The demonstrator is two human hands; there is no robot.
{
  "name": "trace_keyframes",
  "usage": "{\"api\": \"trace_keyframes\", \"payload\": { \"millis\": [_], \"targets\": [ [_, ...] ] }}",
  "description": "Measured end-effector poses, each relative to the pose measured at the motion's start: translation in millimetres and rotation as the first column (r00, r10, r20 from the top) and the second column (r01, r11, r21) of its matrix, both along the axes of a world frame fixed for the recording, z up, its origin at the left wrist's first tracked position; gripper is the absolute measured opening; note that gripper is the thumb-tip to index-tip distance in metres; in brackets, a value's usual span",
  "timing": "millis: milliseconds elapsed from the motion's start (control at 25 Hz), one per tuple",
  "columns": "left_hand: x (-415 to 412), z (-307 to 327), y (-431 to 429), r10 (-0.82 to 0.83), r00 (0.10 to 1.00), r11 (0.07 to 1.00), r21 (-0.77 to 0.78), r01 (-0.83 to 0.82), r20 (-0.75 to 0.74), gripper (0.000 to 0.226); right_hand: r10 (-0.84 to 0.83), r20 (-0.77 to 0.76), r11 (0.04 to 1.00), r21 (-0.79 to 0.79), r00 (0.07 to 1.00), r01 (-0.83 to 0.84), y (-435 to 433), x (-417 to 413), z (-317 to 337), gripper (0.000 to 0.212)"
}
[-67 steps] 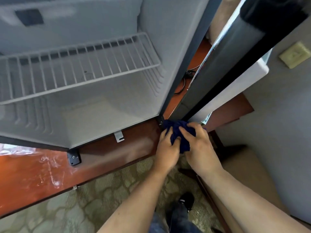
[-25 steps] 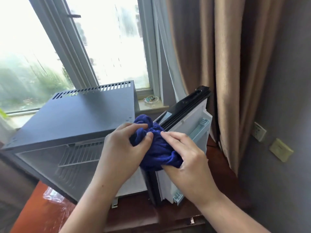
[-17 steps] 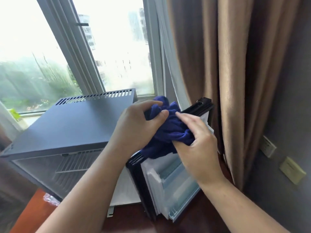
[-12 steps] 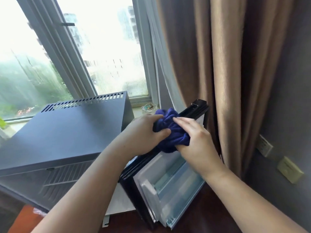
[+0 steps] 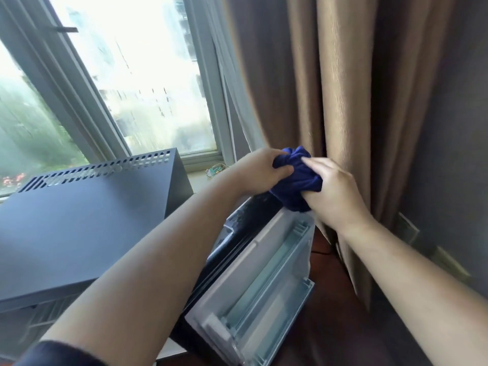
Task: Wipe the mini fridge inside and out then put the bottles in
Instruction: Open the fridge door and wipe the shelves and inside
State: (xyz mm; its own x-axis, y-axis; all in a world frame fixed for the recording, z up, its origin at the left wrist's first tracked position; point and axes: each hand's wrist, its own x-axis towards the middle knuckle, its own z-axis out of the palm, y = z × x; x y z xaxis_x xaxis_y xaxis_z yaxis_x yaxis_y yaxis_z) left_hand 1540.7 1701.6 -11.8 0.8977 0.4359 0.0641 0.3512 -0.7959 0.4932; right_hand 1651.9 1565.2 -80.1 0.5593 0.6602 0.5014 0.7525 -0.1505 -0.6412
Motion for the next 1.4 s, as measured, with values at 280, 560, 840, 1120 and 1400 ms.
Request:
{"api": "trace_keyframes", "payload": {
  "millis": [280,560,840,1120,1400],
  "targets": [
    [27,0,21,-0.034,0.998,0.999,0.028,0.036,-0.045,0.024,0.016,-0.103,0.993,-0.115,0.995,-0.028,10,22,10,0.06],
    [-50,5,7,0.001,0.996,0.997,0.078,0.005,-0.084,0.024,0.107,-0.101,0.973,-0.193,0.989,-0.125,6,-36,19,0.062],
    [-159,4,-27,0.1,0.992,0.993,0.062,-0.096,-0.078,0.018,0.264,-0.07,0.943,-0.191,0.962,-0.273,-15,-125,22,0.059],
    [-246,-10,-55,0.217,0.976,0.976,-0.006,-0.217,0.017,0.02,0.283,-0.056,0.951,-0.113,0.957,-0.288,-29,-206,9,0.053],
    [-290,-14,-69,0.101,0.988,0.994,0.033,-0.105,0.115,0.017,0.191,-0.066,0.982,0.027,0.979,-0.189,-57,-267,-5,0.053]
  ]
}}
